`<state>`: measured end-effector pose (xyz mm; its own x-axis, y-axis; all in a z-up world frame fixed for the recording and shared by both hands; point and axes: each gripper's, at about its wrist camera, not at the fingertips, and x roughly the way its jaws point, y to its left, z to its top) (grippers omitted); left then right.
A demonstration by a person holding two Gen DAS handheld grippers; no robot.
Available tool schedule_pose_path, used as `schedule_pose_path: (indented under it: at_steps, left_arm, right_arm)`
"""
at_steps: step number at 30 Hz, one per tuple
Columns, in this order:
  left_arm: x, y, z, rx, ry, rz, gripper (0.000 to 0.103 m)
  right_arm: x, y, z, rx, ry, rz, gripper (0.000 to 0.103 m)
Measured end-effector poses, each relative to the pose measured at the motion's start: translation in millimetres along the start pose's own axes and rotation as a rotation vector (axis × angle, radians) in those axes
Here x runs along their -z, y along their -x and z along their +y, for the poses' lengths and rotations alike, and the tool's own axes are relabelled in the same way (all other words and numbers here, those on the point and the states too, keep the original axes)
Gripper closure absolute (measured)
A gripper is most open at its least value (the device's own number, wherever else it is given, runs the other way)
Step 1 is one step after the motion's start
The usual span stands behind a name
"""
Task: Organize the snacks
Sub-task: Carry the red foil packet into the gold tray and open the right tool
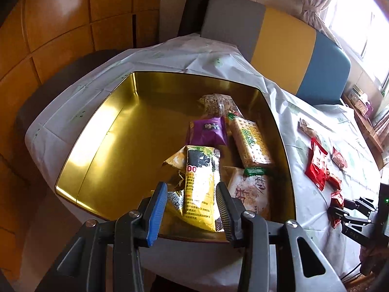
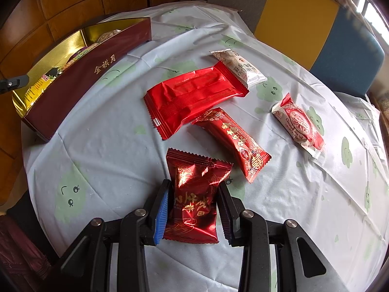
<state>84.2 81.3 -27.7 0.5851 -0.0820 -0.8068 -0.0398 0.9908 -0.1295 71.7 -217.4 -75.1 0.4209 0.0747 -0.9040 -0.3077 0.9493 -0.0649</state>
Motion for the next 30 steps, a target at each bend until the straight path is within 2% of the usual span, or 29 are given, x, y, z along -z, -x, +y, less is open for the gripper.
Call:
schedule_pose_path:
  at_steps: [10, 19, 30]
  left_arm:
    - [2, 4, 7, 0.0, 0.014, -0.015, 0.061]
    - [7, 6, 19, -0.004, 0.035, -0.014, 0.061]
    - [10, 8, 26, -0.006, 0.048, -0.018, 0.061]
  right_arm:
    - [0, 0, 0, 0.005, -0.021, 0.007, 0.066]
    - [-5, -1, -4, 0.012, -0.101, 0.029, 0.067]
    - [1, -2, -1, 0.04, -0.115, -0.007, 0.066]
